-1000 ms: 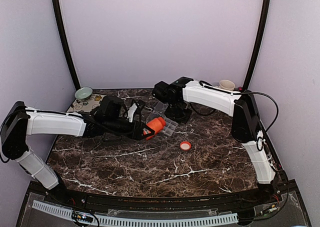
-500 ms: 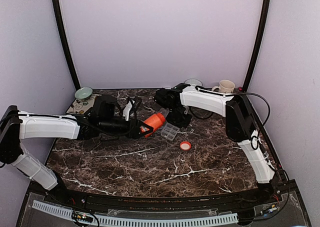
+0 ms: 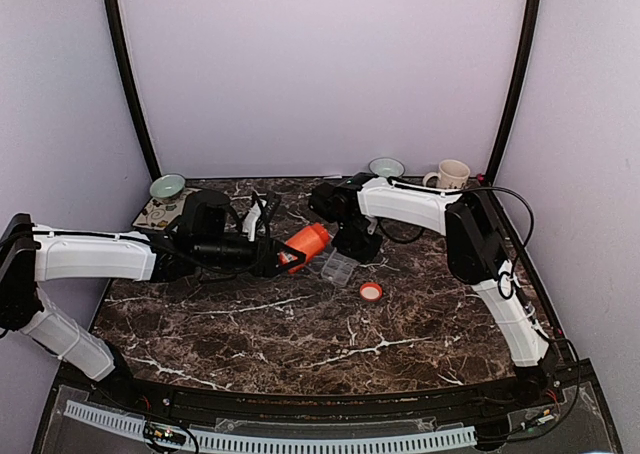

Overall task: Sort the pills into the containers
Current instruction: Place the pill container at the center of the board.

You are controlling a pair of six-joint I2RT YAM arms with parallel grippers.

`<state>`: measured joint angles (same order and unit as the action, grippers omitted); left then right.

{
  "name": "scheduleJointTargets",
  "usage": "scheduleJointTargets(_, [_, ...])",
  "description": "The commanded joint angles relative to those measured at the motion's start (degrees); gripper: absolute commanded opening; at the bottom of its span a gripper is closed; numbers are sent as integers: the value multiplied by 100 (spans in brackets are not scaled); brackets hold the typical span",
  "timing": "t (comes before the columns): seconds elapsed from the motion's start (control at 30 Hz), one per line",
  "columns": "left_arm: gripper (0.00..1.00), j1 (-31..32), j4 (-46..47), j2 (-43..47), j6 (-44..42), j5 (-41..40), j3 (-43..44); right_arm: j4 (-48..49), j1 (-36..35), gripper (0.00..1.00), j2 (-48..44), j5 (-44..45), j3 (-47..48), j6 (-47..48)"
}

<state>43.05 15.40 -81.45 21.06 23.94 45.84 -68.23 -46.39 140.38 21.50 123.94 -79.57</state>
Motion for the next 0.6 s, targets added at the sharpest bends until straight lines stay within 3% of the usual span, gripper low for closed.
scheduleJointTargets(0.0, [0, 15, 281, 236, -58, 152, -31, 122, 30, 23, -35, -38, -184, 57])
scheduleJointTargets(0.2, [0, 16, 296, 217, -61, 181, 16, 304, 22, 37, -189, -25, -304, 192])
scheduleJointTargets(0.57, [0, 14, 365, 235, -47, 199, 31, 385, -24, 40, -536, 220, -355, 317])
